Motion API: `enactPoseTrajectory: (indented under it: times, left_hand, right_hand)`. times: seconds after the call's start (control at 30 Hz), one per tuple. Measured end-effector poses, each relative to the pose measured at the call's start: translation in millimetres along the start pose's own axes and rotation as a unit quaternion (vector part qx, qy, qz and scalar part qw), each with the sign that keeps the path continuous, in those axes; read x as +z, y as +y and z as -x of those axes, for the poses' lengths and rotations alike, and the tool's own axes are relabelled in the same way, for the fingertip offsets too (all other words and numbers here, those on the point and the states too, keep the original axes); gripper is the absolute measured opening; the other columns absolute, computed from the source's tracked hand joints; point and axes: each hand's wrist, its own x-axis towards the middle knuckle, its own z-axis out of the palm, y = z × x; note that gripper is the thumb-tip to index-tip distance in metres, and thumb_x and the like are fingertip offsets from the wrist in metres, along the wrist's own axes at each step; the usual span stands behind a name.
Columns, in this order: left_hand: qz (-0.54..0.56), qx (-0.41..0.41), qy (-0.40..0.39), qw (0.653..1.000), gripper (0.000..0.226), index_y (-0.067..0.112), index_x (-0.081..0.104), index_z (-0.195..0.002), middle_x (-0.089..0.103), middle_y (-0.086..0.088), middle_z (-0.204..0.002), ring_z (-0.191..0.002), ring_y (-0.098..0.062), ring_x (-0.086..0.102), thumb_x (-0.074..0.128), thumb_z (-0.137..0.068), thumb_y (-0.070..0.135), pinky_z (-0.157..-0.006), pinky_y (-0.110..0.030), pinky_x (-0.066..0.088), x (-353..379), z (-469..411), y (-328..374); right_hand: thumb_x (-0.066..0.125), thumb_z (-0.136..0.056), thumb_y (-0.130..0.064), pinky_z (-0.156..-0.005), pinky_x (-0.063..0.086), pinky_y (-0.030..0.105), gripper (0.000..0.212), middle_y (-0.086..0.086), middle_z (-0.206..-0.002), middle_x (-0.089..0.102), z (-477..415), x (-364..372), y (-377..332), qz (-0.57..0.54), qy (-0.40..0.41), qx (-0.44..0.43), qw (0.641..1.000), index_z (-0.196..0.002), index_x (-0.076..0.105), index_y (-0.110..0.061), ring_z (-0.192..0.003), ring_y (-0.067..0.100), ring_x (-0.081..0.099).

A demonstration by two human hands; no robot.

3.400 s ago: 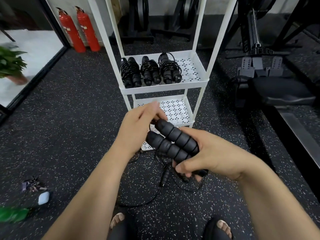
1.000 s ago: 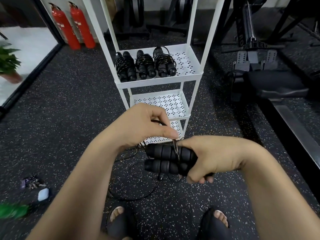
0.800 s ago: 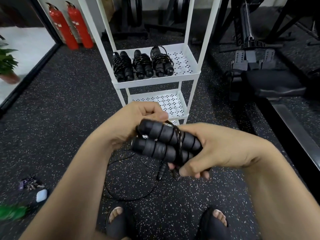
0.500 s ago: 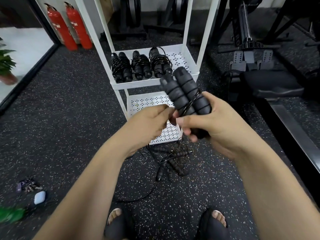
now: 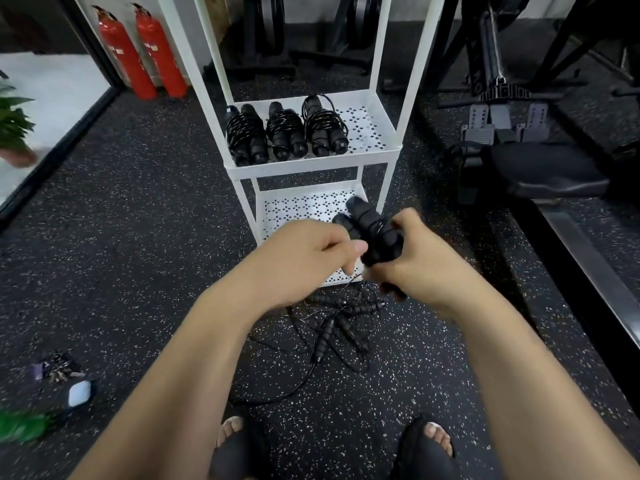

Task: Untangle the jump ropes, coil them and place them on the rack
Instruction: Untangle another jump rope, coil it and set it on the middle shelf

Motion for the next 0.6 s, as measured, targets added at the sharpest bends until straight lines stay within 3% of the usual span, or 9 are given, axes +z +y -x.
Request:
enactPoseTrajectory:
  times: [0.07, 0.13, 0.23, 0.27, 0.33, 0.4, 0.47, 0.57, 0.6]
  left_hand:
    - [0.023, 0.022, 0.032, 0.999, 0.038, 0.022, 0.073, -0.077, 0.046, 0.012, -0.050, -0.045, -0.004, 0.036, 0.067, -0.099, 0.052, -0.048, -0.019, 0.029, -9, 1, -3]
    - [0.042, 0.031, 0.055, 0.997, 0.036, 0.019, 0.072, -0.074, 0.057, 0.014, -0.055, -0.049, 0.000, 0.045, 0.078, -0.090, 0.051, -0.051, -0.013, 0.033, -15, 1, -5]
    - [0.056, 0.037, 0.053, 0.996, 0.039, 0.022, 0.074, -0.076, 0.072, 0.001, -0.072, -0.066, -0.006, 0.058, 0.083, -0.073, 0.061, -0.068, -0.027, 0.047, -19, -1, -12]
    - [0.074, 0.042, 0.048, 0.995, 0.040, 0.023, 0.076, -0.077, 0.073, -0.009, -0.078, -0.071, -0.012, 0.060, 0.084, -0.070, 0.062, -0.074, -0.034, 0.048, -21, 0, -15]
    - [0.129, 0.059, 0.031, 0.989, 0.038, 0.020, 0.077, -0.081, 0.071, -0.021, -0.082, -0.072, -0.018, 0.057, 0.088, -0.070, 0.055, -0.075, -0.034, 0.045, -25, 2, -19]
    - [0.193, 0.058, 0.019, 0.979, 0.031, 0.011, 0.075, -0.083, 0.066, -0.008, -0.067, -0.062, -0.008, 0.055, 0.087, -0.076, 0.039, -0.065, -0.020, 0.044, -27, 3, -23]
    - [0.267, 0.041, 0.009, 0.963, 0.021, 0.011, 0.072, -0.079, 0.061, 0.004, -0.062, -0.053, -0.005, 0.049, 0.084, -0.083, 0.027, -0.053, -0.016, 0.041, -24, 1, -22]
    - [0.281, 0.013, 0.035, 0.959, 0.017, 0.017, 0.073, -0.080, 0.068, -0.001, -0.076, -0.074, -0.017, 0.063, 0.070, -0.096, 0.014, -0.069, -0.031, 0.053, -20, -4, -24]
    - [0.252, 0.001, 0.046, 0.967, 0.026, 0.019, 0.073, -0.080, 0.069, -0.003, -0.076, -0.078, -0.020, 0.064, 0.061, -0.100, 0.006, -0.072, -0.034, 0.054, -18, -4, -25]
  right_hand:
    - [0.088, -0.078, -0.002, -0.056, 0.062, 0.050, 0.062, 0.017, -0.096, 0.077, 5, -2, -3, 0.023, -0.104, 0.009, 0.994, -0.118, 0.046, -0.022, -0.069, 0.034, 0.078]
    - [0.085, -0.081, 0.006, -0.052, 0.059, 0.043, 0.066, 0.022, -0.098, 0.078, 13, -3, -8, 0.014, -0.231, 0.009, 0.973, -0.129, 0.045, -0.016, -0.068, 0.031, 0.075]
    - [0.085, -0.084, 0.006, -0.049, 0.052, 0.032, 0.072, 0.025, -0.102, 0.078, 25, -8, -16, -0.007, -0.354, -0.010, 0.935, -0.137, 0.043, -0.015, -0.071, 0.025, 0.070]
    - [0.085, -0.085, 0.005, -0.050, 0.051, 0.031, 0.070, 0.024, -0.104, 0.078, 28, -12, -19, -0.016, -0.379, -0.019, 0.925, -0.138, 0.043, -0.015, -0.071, 0.024, 0.069]
    - [0.083, -0.088, 0.006, -0.051, 0.050, 0.029, 0.065, 0.021, -0.108, 0.078, 32, -19, -23, -0.041, -0.422, -0.037, 0.905, -0.135, 0.041, -0.010, -0.072, 0.021, 0.068]
    - [0.080, -0.090, 0.010, -0.050, 0.049, 0.025, 0.060, 0.021, -0.111, 0.078, 36, -24, -26, -0.083, -0.445, -0.059, 0.890, -0.132, 0.039, -0.005, -0.070, 0.020, 0.067]
    - [0.078, -0.089, 0.013, -0.048, 0.049, 0.024, 0.062, 0.025, -0.112, 0.076, 38, -25, -28, -0.137, -0.433, -0.087, 0.886, -0.134, 0.038, -0.001, -0.067, 0.021, 0.066]
    - [0.077, -0.085, 0.016, -0.046, 0.049, 0.024, 0.066, 0.031, -0.114, 0.074, 36, -23, -29, -0.229, -0.374, -0.116, 0.891, -0.138, 0.039, 0.004, -0.065, 0.023, 0.064]
    - [0.076, -0.085, 0.016, -0.046, 0.049, 0.025, 0.067, 0.032, -0.115, 0.073, 36, -22, -28, -0.259, -0.347, -0.118, 0.894, -0.140, 0.039, 0.004, -0.065, 0.024, 0.064]
